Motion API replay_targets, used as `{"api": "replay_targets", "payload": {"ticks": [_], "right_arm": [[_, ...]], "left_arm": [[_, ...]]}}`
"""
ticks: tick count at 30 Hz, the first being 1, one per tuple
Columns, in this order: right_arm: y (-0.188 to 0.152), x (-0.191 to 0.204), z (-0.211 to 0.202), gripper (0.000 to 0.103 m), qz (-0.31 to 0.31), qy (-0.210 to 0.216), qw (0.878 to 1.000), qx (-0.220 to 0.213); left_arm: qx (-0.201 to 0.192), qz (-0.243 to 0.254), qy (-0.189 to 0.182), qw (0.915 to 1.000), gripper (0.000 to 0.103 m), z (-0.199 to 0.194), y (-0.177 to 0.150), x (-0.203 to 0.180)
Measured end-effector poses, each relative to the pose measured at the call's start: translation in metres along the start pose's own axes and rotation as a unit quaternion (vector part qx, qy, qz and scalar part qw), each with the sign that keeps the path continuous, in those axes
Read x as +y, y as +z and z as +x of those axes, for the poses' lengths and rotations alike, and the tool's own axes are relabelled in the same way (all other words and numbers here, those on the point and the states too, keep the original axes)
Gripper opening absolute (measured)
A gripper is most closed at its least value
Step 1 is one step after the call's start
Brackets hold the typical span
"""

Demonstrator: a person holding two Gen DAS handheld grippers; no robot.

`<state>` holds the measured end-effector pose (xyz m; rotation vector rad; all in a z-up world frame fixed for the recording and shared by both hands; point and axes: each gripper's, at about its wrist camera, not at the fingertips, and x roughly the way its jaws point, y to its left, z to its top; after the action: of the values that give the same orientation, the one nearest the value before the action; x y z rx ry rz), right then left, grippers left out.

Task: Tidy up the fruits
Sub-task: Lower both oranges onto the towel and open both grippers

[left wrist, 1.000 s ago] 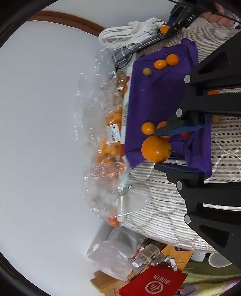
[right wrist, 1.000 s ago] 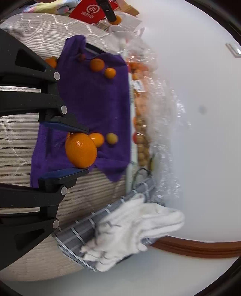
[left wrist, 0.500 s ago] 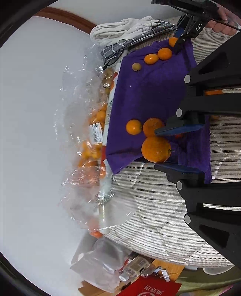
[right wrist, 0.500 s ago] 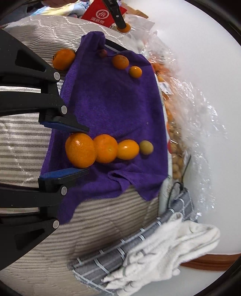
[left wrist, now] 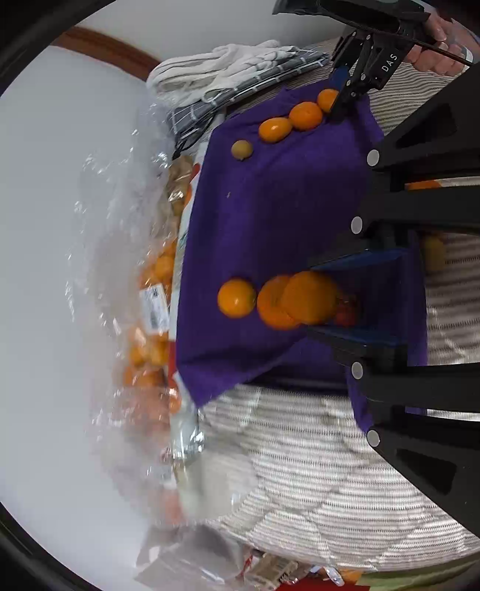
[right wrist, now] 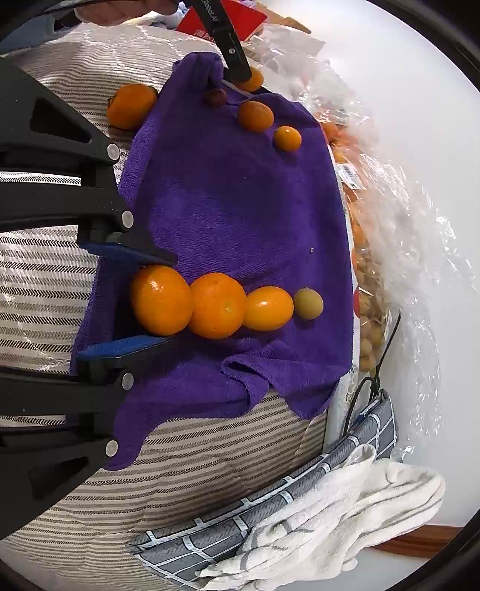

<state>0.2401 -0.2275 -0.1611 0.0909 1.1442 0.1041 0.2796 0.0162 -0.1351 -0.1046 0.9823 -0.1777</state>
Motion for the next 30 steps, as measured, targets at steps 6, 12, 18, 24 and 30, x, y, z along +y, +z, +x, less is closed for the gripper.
{"api": "replay_targets", "payload": {"ticks": [6, 12, 18, 24, 30], "right_arm": [[0.001, 0.000, -0.004, 0.039, -0.008, -0.006, 1.000, 0.009], [-0.001, 0.002, -0.020, 0.040, -0.029, -0.032, 0.999, -0.009], [-0.002, -0.004, -0.029, 0.040, -0.021, -0.038, 0.999, -0.022], [-0.004, -0.010, -0.036, 0.040, -0.017, -0.049, 0.998, -0.031], [-0.007, -0.010, -0.041, 0.040, -0.015, -0.059, 0.997, -0.039]], "left_arm": [[0.018, 0.022, -0.003, 0.9996, 0.028, 0.016, -0.001, -0.019], [0.038, 0.033, 0.010, 0.9987, 0.028, 0.029, -0.001, -0.029], [0.048, 0.034, 0.018, 0.9981, 0.028, 0.038, -0.001, -0.031], [0.052, 0.030, 0.020, 0.9980, 0.029, 0.040, 0.000, -0.031], [0.065, 0.022, 0.016, 0.9975, 0.036, 0.039, 0.003, -0.029]]}}
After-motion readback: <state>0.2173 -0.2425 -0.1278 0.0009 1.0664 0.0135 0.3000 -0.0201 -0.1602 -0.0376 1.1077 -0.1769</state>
